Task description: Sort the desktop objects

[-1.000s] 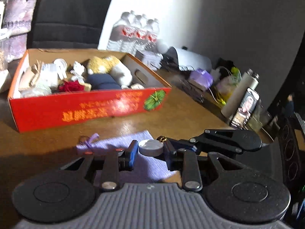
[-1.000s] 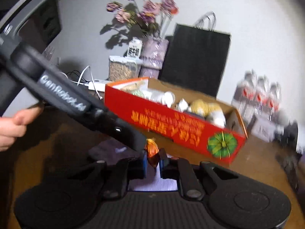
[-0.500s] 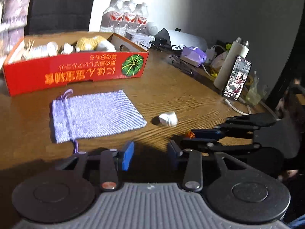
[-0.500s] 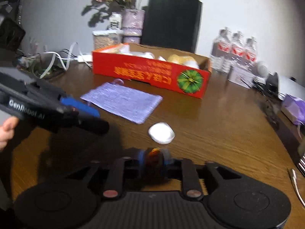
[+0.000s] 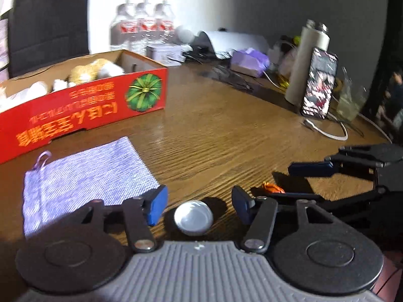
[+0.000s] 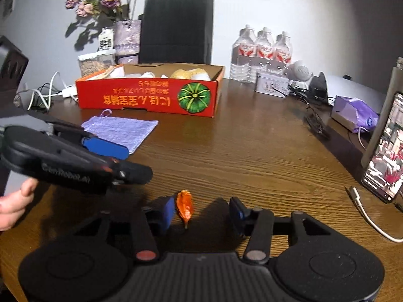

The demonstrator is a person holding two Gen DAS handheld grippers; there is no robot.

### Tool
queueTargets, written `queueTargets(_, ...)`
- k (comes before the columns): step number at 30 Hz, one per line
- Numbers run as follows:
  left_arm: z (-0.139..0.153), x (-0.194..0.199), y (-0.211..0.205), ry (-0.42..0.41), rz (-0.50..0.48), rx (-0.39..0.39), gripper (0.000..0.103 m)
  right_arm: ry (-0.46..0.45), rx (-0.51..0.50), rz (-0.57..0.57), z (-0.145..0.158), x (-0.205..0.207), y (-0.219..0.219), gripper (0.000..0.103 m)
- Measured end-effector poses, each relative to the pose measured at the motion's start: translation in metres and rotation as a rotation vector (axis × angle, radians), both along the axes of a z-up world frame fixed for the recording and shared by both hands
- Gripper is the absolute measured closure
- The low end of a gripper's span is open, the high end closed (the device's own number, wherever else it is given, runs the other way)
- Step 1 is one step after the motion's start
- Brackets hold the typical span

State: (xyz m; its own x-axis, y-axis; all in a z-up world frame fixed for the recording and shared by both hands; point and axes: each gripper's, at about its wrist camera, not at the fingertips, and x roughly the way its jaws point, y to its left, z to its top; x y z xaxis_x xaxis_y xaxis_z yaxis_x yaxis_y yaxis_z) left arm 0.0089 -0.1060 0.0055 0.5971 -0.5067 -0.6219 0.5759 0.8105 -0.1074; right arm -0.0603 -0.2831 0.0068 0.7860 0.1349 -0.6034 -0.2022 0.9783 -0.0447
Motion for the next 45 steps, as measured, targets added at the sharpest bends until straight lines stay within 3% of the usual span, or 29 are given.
queueTargets(2, 0.001, -0.004, 0.01, 0.018, 0.036, -0.032, 0.046, -0.004, -0.007, 0.014, 0.0, 0.001, 0.003, 0.06)
queueTargets(5, 0.006, -0.013, 0.02, 0.024, 0.076, -0.044, 0.05, 0.003, 0.027, 0.059, -0.001, 0.001, 0.004, 0.08)
queueTargets(6, 0.006, -0.014, 0.021, 0.037, 0.075, -0.046, 0.056, 0.003, 0.038, 0.077, -0.001, 0.002, 0.006, 0.09)
queueTargets(9, 0.003, -0.013, 0.019, 0.035, 0.068, -0.036, 0.067, -0.003, 0.031, 0.096, -0.001, 0.009, 0.013, 0.09)
queueTargets(11, 0.003, -0.012, 0.014, 0.037, 0.079, -0.021, 0.089, 0.0, 0.036, 0.106, 0.0, 0.015, 0.017, 0.09)
queueTargets(12, 0.003, -0.011, 0.013, 0.035, 0.093, -0.011, 0.092, 0.002, 0.037, 0.105, -0.001, 0.018, 0.017, 0.09)
queueTargets(20, 0.002, -0.022, 0.022, 0.031, 0.113, -0.016, 0.091, -0.001, 0.032, 0.114, -0.001, 0.021, 0.022, 0.089)
queueTargets(24, 0.005, -0.025, 0.019, 0.006, 0.094, -0.022, 0.065, 0.002, 0.038, 0.104, 0.0, 0.021, 0.018, 0.08)
queueTargets(26, 0.005, -0.025, 0.016, 0.0, 0.079, -0.013, 0.063, 0.003, 0.041, 0.107, 0.0, 0.02, 0.016, 0.079)
queueTargets(31, 0.002, -0.021, 0.008, -0.007, 0.084, 0.013, 0.063, 0.01, 0.056, 0.122, -0.001, 0.022, 0.014, 0.079)
queueTargets(34, 0.001, -0.02, 0.007, -0.015, 0.09, 0.023, 0.074, 0.009, 0.048, 0.132, -0.001, 0.023, 0.017, 0.079)
queueTargets(45, 0.003, -0.024, 0.013, -0.012, 0.1, 0.019, 0.076, 0.005, 0.042, 0.131, -0.001, 0.021, 0.018, 0.08)
